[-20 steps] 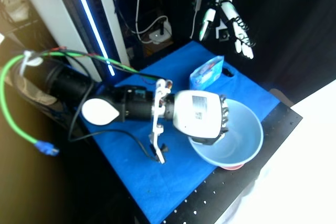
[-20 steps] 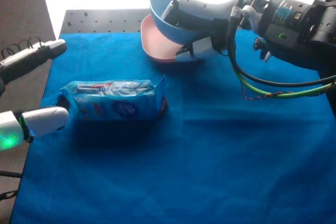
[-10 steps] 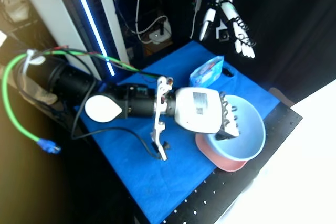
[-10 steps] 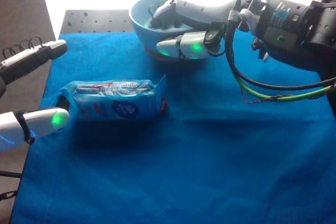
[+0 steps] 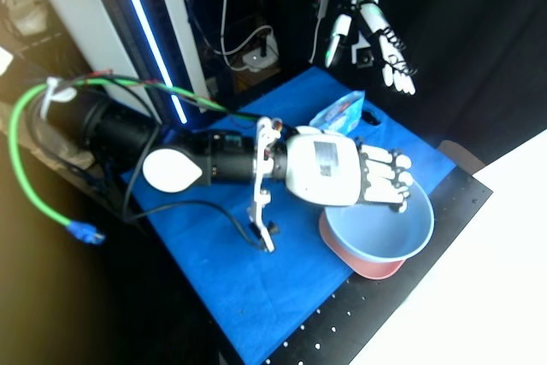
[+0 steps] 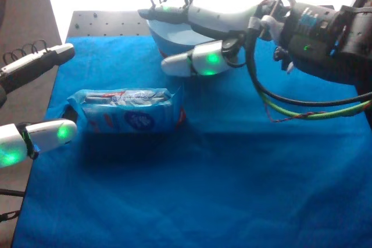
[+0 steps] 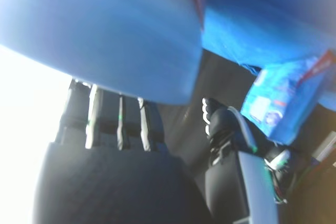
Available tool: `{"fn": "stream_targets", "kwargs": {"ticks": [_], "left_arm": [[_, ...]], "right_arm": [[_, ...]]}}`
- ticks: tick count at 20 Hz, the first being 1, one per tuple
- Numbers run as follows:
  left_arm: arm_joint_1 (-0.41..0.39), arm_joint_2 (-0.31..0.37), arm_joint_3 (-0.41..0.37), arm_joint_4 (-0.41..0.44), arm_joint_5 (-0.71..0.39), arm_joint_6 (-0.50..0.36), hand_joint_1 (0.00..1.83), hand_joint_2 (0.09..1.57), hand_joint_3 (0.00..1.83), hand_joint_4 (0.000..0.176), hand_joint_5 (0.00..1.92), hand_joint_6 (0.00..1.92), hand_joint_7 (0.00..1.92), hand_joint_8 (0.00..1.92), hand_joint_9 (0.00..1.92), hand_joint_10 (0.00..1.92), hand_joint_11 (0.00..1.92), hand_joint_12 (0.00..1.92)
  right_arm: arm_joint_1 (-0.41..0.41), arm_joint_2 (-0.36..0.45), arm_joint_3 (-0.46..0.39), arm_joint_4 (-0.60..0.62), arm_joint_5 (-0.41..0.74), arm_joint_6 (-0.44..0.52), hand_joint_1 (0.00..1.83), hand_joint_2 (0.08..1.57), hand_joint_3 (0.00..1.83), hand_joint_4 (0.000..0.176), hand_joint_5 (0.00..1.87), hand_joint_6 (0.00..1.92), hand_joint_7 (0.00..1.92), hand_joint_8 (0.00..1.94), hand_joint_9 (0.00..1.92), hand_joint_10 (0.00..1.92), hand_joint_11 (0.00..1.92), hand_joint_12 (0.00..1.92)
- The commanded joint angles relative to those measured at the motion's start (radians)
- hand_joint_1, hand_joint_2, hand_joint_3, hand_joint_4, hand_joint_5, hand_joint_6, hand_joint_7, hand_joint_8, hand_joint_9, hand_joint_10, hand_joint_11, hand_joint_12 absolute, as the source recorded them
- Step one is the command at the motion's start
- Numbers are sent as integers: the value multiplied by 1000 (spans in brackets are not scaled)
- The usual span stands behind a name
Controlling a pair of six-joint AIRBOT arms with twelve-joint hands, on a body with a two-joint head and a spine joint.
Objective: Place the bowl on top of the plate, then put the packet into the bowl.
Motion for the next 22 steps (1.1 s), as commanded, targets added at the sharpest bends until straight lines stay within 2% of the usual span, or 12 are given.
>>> {"fn": "stream_targets", "kwargs": {"ticks": [1,2,3,6,13,15,16,17,19,20,21,22], "left_arm": [[-10,-8,4,-11,-124,-10,633,1059,0,54,173,1,121,0,33,1,6,2],[-10,-8,3,-12,-124,-10,673,1048,0,41,166,0,114,0,29,1,0,0],[-10,-9,2,-12,-122,-10,672,1041,0,39,163,0,113,0,34,3,6,2],[-9,-10,2,-16,-121,-10,717,1033,0,31,165,3,115,2,60,11,69,31],[-10,-10,11,-19,-114,-10,750,956,0,49,157,0,117,1,86,6,118,68],[-10,-11,15,-19,-100,-10,751,952,0,35,153,0,113,0,89,5,123,72],[-10,-12,18,-19,-95,-10,762,948,0,28,148,0,100,0,76,0,101,64],[-12,-13,21,-18,-90,-10,775,943,0,26,149,1,93,0,67,0,88,60],[-22,-15,30,-12,-74,-11,771,928,0,48,143,0,74,0,48,0,68,52],[-38,-16,38,0,-54,-12,809,911,0,74,141,0,61,0,23,0,31,38],[-63,-21,46,20,-28,-12,832,900,0,75,143,1,68,3,28,2,28,37],[-106,-37,67,56,12,-15,877,887,0,71,144,1,70,4,22,0,26,37]], "right_arm": [[17,28,-8,34,110,0,281,1113,0,82,47,0,118,0,180,1,0,416],[17,48,-23,34,131,0,199,1054,0,152,3,0,9,0,13,0,0,16],[16,74,-41,38,158,0,180,1036,0,171,0,0,1,0,2,0,0,2],[-6,143,-103,87,230,0,169,1004,0,160,0,0,0,0,0,0,0,0],[-104,301,-220,237,447,0,89,998,1,176,0,0,0,0,0,0,0,0],[-140,349,-258,269,503,0,3,1017,9,176,0,0,0,0,0,0,0,0],[-157,367,-274,285,529,0,0,1023,11,169,0,0,0,0,0,0,0,0],[-179,385,-290,304,557,0,8,1071,9,134,0,0,0,0,0,0,0,0],[-239,413,-319,358,620,0,1,1078,7,131,0,0,0,0,0,0,0,0],[-279,430,-338,389,651,0,53,1060,0,161,0,0,0,0,0,0,0,0],[-309,446,-356,414,677,0,72,1083,9,153,0,0,0,0,0,0,0,0],[-372,471,-385,462,730,0,81,1078,5,171,0,0,0,0,0,0,0,0]]}}
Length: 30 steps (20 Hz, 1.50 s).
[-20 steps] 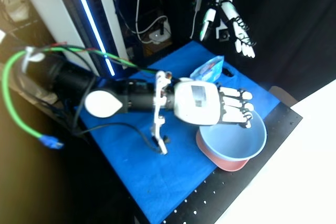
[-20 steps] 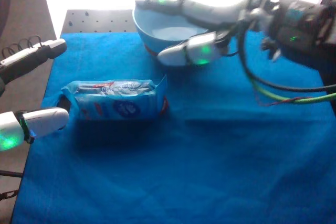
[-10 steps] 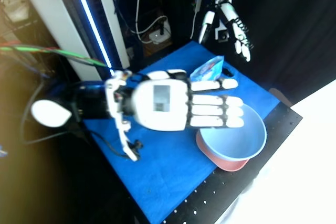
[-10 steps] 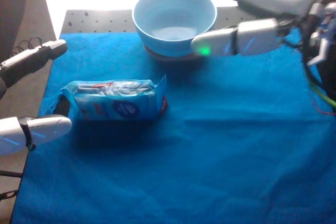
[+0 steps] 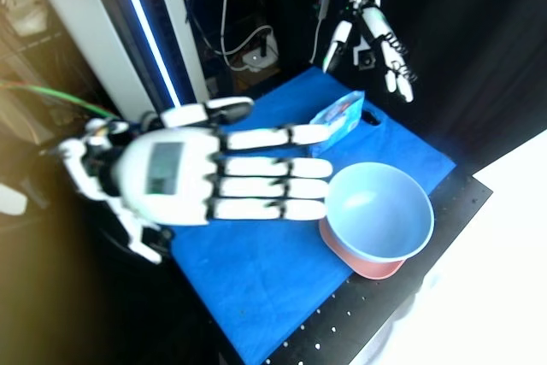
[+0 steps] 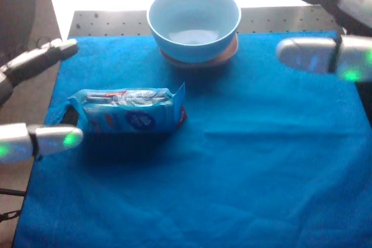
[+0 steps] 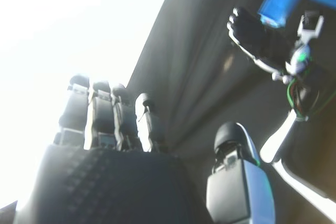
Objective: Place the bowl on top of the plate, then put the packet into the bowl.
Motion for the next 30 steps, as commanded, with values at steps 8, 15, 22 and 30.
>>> {"fn": "stream_targets", "kwargs": {"ticks": [8,15,22,30], "left_arm": [[-162,-62,78,198,72,-65,850,808,1,176,153,1,106,4,86,5,0,190],[-235,-83,113,263,153,-68,1347,1133,0,0,1082,548,862,1274,859,1328,724,1479],[-242,-22,97,258,62,-79,1373,1127,1,0,986,739,895,1199,882,1279,701,1186],[-351,55,81,265,-39,-13,1382,1081,0,0,1079,714,1009,968,928,1154,676,1241]], "right_arm": [[-40,34,-37,85,218,4,141,1181,7,160,0,0,0,0,0,0,0,0],[-53,31,-39,93,218,4,61,1169,1,168,0,0,0,0,0,0,0,0],[-69,27,-39,100,218,4,143,1176,0,149,0,0,0,0,0,0,0,0],[-79,24,-39,112,218,4,154,1190,3,159,0,0,0,0,0,0,0,0]]}}
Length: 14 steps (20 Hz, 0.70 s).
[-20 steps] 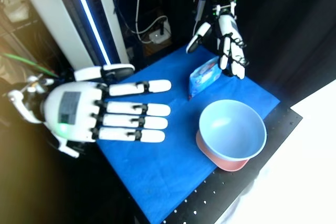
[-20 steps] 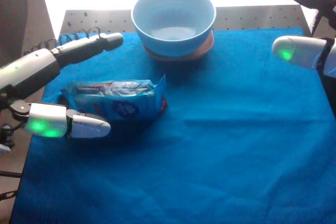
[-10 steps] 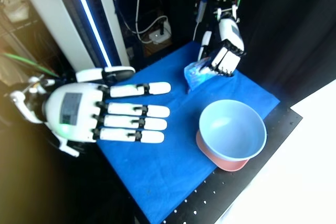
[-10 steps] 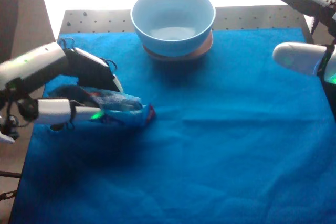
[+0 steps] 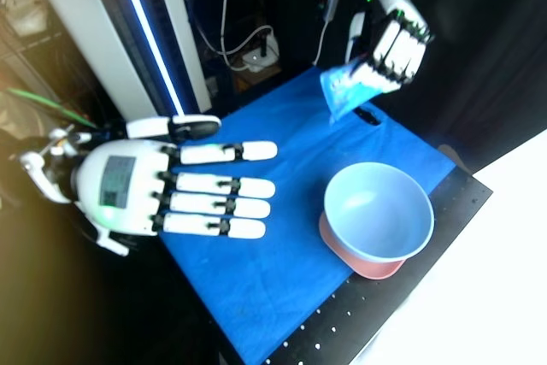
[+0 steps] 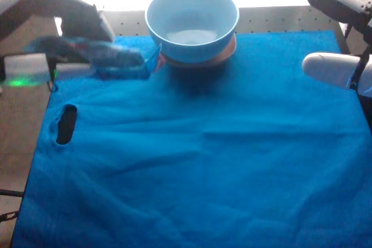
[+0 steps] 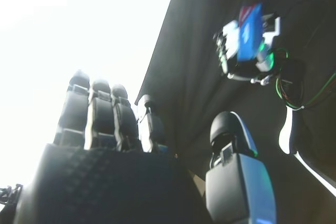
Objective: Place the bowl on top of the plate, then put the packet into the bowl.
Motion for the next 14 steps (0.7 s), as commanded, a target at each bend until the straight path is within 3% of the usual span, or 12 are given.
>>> {"fn": "stream_targets", "kwargs": {"ticks": [1,2,3,5,6,7,8,10,11,12,14], "left_arm": [[-38,2,16,-36,-96,14,1386,1070,0,0,1085,696,1077,827,944,1150,659,1181],[-77,-14,37,-36,-59,22,1389,1058,0,0,1101,684,1140,701,954,1132,611,1173],[-91,-22,47,-36,-45,23,1386,1062,0,0,1118,717,1122,703,921,1140,549,1186],[-141,-67,94,-37,24,22,1384,1066,0,0,1084,860,1155,608,906,1116,591,1176],[-166,-89,117,-37,58,22,1288,1038,0,0,1160,776,1179,559,927,640,468,1194],[-192,-111,140,-36,97,22,1370,1037,0,0,1146,765,1245,441,962,933,552,1197],[-234,-146,174,-27,146,22,1388,1036,0,0,1129,785,1280,367,981,989,618,1155],[-284,-187,213,-6,200,22,1397,1030,0,0,1098,686,1237,455,1087,997,878,1237],[-309,-207,231,6,224,22,1294,1022,4,0,1136,645,1253,568,1145,697,954,1258],[-327,-223,244,17,244,22,1277,1028,0,0,1128,629,1241,660,1210,585,1012,1255],[-380,-277,288,44,305,22,1268,1031,0,0,1178,526,1187,780,1194,499,842,1340]], "right_arm": [[7,-3,0,26,129,3,155,1194,5,152,0,0,0,0,0,0,0,0],[7,-3,0,26,129,3,140,1191,3,154,0,0,0,0,0,0,0,0],[7,-3,0,26,129,3,137,1193,3,145,0,0,0,0,0,0,0,0],[7,-4,0,27,129,3,113,1188,1,155,0,0,0,0,0,0,0,0],[7,-5,0,27,129,3,98,1200,5,155,0,0,0,0,0,0,0,0],[6,-5,1,28,129,3,136,1206,6,154,0,0,0,0,0,0,0,0],[6,-5,1,28,129,3,152,1216,9,139,0,0,0,0,0,0,0,0],[4,-5,3,28,129,3,105,1220,8,133,0,0,0,0,0,0,0,0],[4,-7,5,28,129,3,106,1223,8,125,0,0,0,0,0,0,0,0],[4,-8,6,28,129,3,122,1219,5,133,0,0,0,0,0,0,0,0],[3,-11,9,28,129,3,111,1226,6,129,0,0,0,0,0,0,0,0]]}}
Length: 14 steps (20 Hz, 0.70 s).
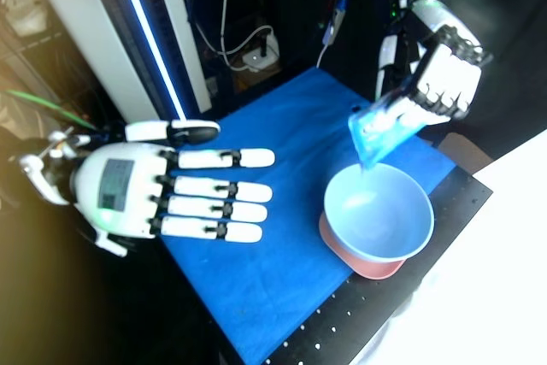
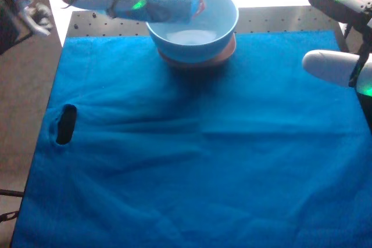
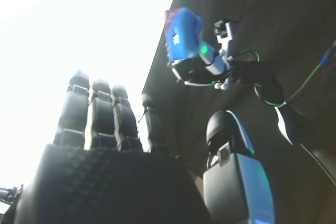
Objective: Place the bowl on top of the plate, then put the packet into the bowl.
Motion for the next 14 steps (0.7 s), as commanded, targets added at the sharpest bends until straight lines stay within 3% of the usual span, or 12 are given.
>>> {"fn": "stream_targets", "kwargs": {"ticks": [1,2,3,5,6,7,8,9,11,13,14], "left_arm": [[-19,-11,12,-21,-85,-6,1370,1041,0,0,1135,529,1144,749,1094,919,817,1301],[-26,-30,28,-20,-70,-6,1382,1061,5,0,1043,774,1114,733,1005,1058,746,1218],[-33,-47,43,-18,-54,-6,1382,1075,0,0,1013,868,1092,745,969,1106,732,1192],[-46,-76,69,-12,-23,-6,1380,1084,0,0,985,927,1058,780,965,1124,741,1141],[-54,-89,82,-10,-4,-6,1252,1102,4,0,966,944,1023,951,920,737,719,1149],[-55,-92,86,-10,2,-6,1126,1001,0,0,815,355,843,437,837,470,582,1091],[-57,-96,91,-10,8,-6,1066,947,0,0,788,97,828,168,819,302,512,1053],[-58,-98,95,-10,12,-6,975,912,0,8,712,19,787,50,786,181,412,1085],[-59,-100,98,-11,14,-7,881,919,1,51,592,0,695,1,726,79,269,1224],[-59,-102,99,-11,17,-6,842,918,0,54,549,0,653,0,679,39,184,1258],[-59,-102,99,-11,16,-6,838,916,0,56,542,0,640,0,662,29,165,1255]], "right_arm": [[4,-2,5,24,124,3,126,1230,5,126,0,0,0,0,0,0,0,0],[4,-3,6,24,124,3,109,1224,2,125,0,0,0,0,0,0,0,0],[4,-5,8,24,124,3,86,1225,2,118,0,0,0,0,0,0,0,0],[4,-8,12,24,124,3,61,1207,0,129,0,0,0,0,0,0,0,0],[4,-9,13,24,124,3,58,1205,0,120,0,0,0,0,0,0,0,0],[4,-10,13,24,124,3,39,1197,0,127,0,0,0,0,0,0,0,0],[4,-11,13,24,124,3,39,1192,0,122,0,0,0,0,0,0,0,0],[4,-12,14,24,124,3,78,1209,0,123,0,0,0,0,0,0,0,0],[3,-12,14,24,124,3,81,1202,0,129,0,0,3,1,2,1,0,0],[0,-14,14,24,124,3,107,1192,0,144,0,0,11,3,14,5,0,0],[-1,-14,14,24,124,3,99,1191,0,141,0,0,14,4,19,6,12,5]]}}
